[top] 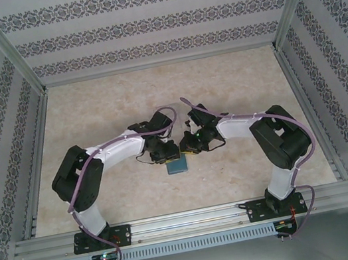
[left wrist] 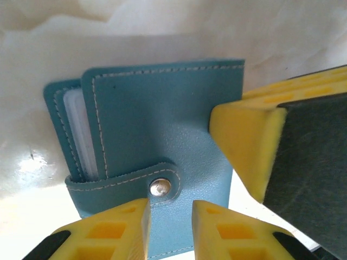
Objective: Take the credit cards out of the card holder
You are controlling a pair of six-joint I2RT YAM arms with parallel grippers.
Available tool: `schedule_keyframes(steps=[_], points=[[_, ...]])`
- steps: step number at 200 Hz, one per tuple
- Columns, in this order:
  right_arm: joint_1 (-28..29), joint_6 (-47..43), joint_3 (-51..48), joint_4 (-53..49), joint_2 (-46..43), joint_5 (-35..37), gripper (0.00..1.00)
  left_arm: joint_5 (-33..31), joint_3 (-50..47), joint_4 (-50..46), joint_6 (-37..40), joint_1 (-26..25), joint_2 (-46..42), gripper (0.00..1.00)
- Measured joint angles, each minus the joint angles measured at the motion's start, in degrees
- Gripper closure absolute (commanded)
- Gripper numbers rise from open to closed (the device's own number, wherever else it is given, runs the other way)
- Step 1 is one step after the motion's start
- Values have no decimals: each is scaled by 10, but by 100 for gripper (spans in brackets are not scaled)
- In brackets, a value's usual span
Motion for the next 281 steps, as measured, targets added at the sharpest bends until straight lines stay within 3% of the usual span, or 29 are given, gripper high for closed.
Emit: schedule_keyframes(steps=[123, 200, 281], points=[[-3, 15, -4, 16, 0, -10, 91, -59, 43, -51, 8, -10, 29, 65], [-4, 19, -8, 19, 1, -12, 91, -57, 59, -66, 15, -11, 47, 58], [-4, 25, -9, 20, 1, -12, 94, -73, 73, -86, 30, -13, 56, 72]])
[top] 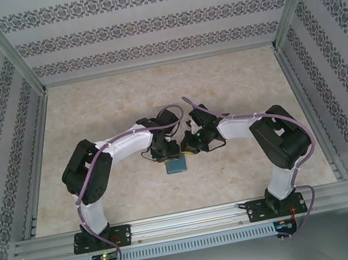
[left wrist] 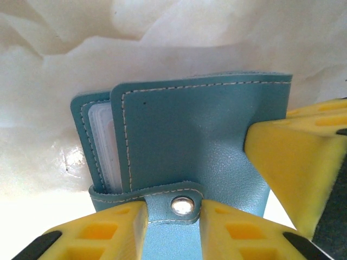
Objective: Take the credit cards out of the card holder
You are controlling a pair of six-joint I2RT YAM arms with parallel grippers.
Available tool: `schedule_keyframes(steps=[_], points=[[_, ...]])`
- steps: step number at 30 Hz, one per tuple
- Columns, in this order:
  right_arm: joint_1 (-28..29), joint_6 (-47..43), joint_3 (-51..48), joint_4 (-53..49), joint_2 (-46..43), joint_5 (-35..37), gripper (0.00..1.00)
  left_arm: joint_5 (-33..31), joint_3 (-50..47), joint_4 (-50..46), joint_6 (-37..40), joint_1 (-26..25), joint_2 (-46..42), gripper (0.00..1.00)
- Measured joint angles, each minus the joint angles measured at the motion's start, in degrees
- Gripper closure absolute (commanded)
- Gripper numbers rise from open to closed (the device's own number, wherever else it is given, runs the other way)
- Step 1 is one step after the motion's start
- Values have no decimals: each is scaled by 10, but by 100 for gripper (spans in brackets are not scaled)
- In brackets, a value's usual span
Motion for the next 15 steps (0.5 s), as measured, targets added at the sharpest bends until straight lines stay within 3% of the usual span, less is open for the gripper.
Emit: schedule_keyframes(steps=[15], points=[[0, -4, 0, -1, 0, 0, 97, -14, 4, -1, 12, -7, -1, 90]])
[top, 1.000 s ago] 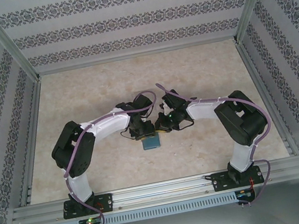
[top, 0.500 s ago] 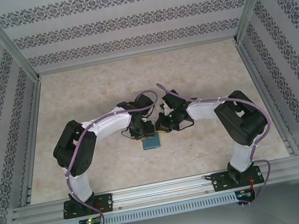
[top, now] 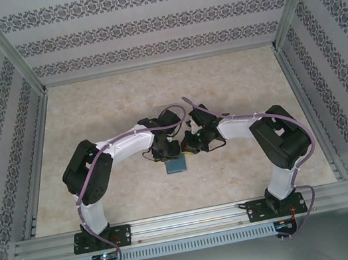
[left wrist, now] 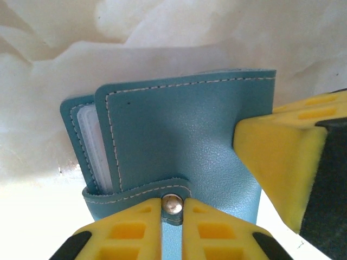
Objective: Take the credit cards out of the card holder
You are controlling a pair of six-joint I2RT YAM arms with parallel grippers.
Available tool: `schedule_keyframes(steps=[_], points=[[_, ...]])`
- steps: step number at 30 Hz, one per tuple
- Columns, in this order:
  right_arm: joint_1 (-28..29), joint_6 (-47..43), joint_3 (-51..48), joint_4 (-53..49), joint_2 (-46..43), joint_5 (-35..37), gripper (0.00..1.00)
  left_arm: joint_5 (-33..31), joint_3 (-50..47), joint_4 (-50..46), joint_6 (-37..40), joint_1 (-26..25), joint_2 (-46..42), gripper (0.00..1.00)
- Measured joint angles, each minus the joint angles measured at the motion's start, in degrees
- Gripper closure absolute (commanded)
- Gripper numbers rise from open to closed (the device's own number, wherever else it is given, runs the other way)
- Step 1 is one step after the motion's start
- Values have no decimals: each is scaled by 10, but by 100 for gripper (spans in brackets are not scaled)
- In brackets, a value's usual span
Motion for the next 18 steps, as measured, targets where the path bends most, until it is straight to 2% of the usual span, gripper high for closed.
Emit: schedule_keyframes(steps=[18], points=[[0, -43, 19, -55, -1, 14, 100, -40, -23, -4, 0, 13, -54, 95]])
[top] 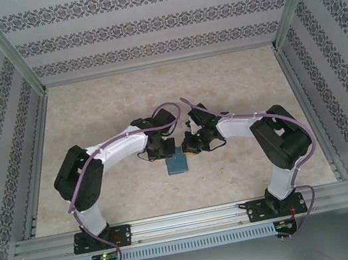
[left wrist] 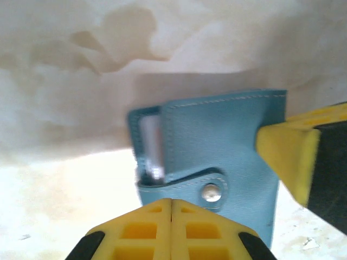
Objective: Take the credit cards out of the card holder
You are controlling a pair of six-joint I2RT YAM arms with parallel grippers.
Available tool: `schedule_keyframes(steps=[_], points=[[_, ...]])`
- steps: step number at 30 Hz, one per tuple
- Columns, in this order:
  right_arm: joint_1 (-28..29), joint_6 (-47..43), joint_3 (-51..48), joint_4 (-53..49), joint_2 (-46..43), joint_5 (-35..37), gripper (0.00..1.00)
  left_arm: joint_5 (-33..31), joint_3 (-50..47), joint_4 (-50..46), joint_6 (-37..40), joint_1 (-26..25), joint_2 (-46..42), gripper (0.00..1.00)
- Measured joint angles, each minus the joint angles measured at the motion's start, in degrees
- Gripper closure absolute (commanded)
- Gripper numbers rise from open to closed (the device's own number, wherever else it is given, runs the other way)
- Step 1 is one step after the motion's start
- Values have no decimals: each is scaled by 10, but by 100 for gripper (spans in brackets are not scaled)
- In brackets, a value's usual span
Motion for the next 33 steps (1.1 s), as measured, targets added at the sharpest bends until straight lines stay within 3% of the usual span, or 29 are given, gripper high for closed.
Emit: schedule_keyframes(steps=[4, 11, 17, 33], points=[[0, -15, 10, -25, 0, 9, 100, -4, -9, 2, -1, 8, -10, 94], [0, -30, 20, -52, 0, 19, 100, 58, -35, 32, -2, 11, -17, 75], [0, -28, 20, -50, 0, 14, 100, 86, -31, 43, 14, 6, -13, 66], [-19, -10, 0, -17, 5, -32, 100, 81, 11, 32, 28, -18, 49, 56]])
